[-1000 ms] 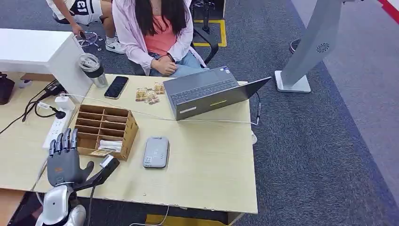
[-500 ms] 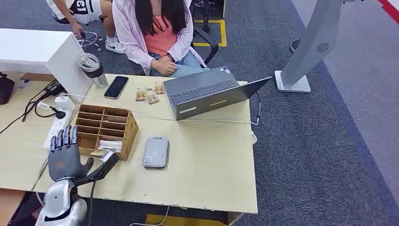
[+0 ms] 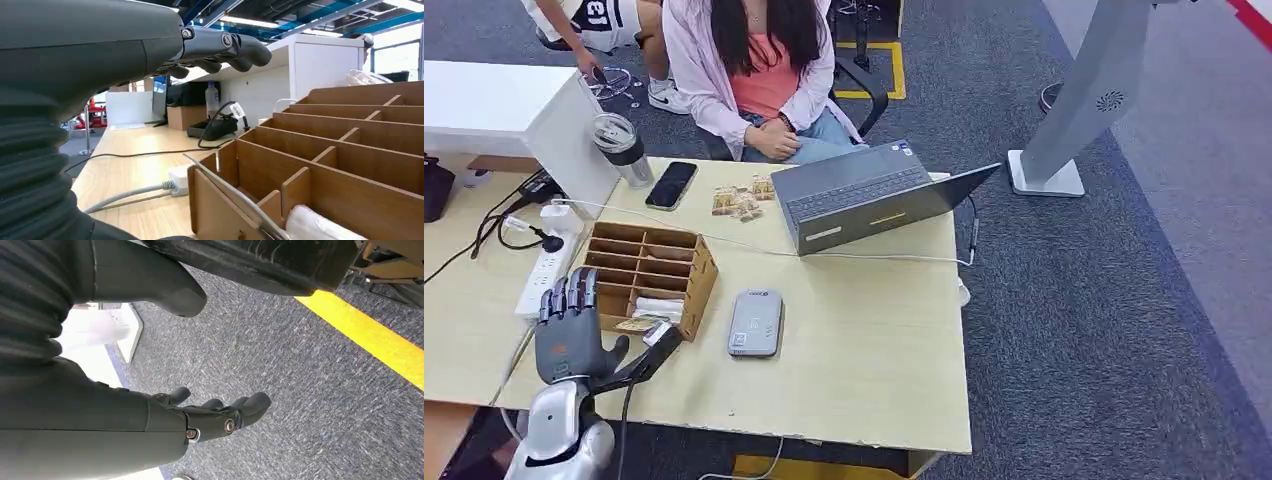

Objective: Pass the card to the sensor for recognition and then transmit it.

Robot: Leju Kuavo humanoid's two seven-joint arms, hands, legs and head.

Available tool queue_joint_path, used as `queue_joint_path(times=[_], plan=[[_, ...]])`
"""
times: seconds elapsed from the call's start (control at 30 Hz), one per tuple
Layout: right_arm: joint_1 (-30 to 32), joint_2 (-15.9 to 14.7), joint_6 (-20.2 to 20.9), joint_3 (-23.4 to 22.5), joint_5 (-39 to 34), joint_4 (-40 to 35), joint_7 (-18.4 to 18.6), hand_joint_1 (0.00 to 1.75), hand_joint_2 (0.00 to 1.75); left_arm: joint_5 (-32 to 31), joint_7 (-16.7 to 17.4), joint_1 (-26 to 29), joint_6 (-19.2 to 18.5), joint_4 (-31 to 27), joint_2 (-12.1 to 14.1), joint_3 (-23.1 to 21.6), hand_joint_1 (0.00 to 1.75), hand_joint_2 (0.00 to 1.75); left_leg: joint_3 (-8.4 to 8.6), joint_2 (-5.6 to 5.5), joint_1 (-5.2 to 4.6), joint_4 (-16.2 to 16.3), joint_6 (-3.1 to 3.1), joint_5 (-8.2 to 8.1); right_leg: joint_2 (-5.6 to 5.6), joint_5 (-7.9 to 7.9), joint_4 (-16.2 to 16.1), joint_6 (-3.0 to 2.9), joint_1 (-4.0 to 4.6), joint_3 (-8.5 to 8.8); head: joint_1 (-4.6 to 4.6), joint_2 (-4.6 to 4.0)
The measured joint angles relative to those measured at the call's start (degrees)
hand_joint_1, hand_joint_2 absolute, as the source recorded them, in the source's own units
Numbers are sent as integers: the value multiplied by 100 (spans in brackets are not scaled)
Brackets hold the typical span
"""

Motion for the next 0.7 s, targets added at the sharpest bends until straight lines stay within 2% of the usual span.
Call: queue_joint_path(times=[0.7], plan=[[-4,0,-2,63,-83,0,-11,0,175,-59,-105,-43,-17,0,-262,-4,0,175,0,1,0,1,0,0,1,0,0,0,0,0,0,0]])
